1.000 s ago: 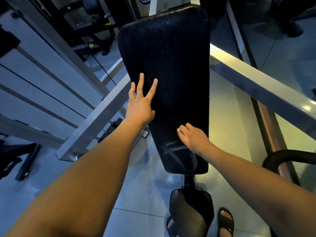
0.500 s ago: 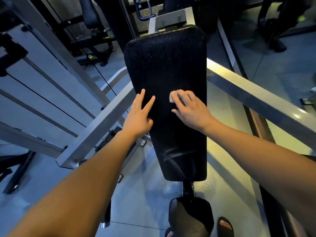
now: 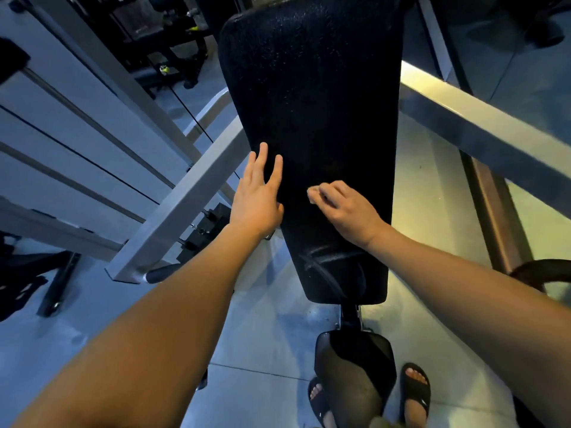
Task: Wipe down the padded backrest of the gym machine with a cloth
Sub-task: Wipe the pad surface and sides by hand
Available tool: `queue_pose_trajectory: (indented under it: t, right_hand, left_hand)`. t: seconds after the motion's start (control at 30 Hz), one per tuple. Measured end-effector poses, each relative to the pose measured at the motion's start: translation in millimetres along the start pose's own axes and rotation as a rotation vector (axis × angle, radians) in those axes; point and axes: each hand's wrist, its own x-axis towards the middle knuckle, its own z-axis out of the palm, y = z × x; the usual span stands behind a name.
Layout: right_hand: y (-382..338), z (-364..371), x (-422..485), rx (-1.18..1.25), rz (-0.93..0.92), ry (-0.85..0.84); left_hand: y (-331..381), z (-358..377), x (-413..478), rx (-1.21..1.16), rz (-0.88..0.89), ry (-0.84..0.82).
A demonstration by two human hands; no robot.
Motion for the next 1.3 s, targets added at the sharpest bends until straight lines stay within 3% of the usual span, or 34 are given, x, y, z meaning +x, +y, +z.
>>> queue_pose_trajectory:
  t: [0.07,0.23,0.43,0.53,0.7,0.8,0.87,1.03,1.1,1.17,1.3]
  right_hand:
    - [-9.8,16.1,-23.6,-0.041,-0.054,-0.098]
    - [-25.3,10.4,-43.7,0.01,0.034,-0.33]
    - [-1.8,-44.8,35.4,0.047,0.176,0.068]
    - [-1.4,-31.3,45.1,0.029,0.236,0.097]
    - [-28.8,23.1,-45.2,0.011,0.135,-0.235]
    - [-40.5,27.4,-84.7,0.026,0.198,-0.501]
    - [-40.3,15.4,-72.2,0.076,0.221,-0.439]
    - [-18.5,-23.8,28.4,0.135,0.286,0.033]
    - [-19.1,-13.3,36.3,0.128,0.313,0.054]
    - [-30.8,12.0,13.8,0.121,0.274,-0.072]
    - [-55.7,48.0,-54.7,0.057,0.11,-0.501]
  left_hand:
    - [6.0,-0.5,-0.3,-0.003,-0.014,0.002]
    - [9.7,-9.0,0.2,-0.02,-0.031,-0.026]
    - [4.8,-13.9,-3.2,-0.051,-0.008,-0.062]
    - [0.4,-14.1,-5.3,-0.039,0.016,-0.066]
    - [-2.6,-11.6,-3.7,0.012,0.032,-0.062]
    - [-1.6,-11.3,-2.6,0.011,0.026,-0.066]
    - [-0.7,-10.8,-3.4,0.009,0.023,-0.075]
    - [-3.6,-12.8,-3.6,-0.006,0.021,-0.088]
    - [-5.4,-10.5,-3.4,0.013,0.026,-0.068]
    - [-6.8,-7.3,-3.1,0.035,0.042,-0.045]
    - [-10.8,-5.7,-1.7,0.059,0.066,-0.03]
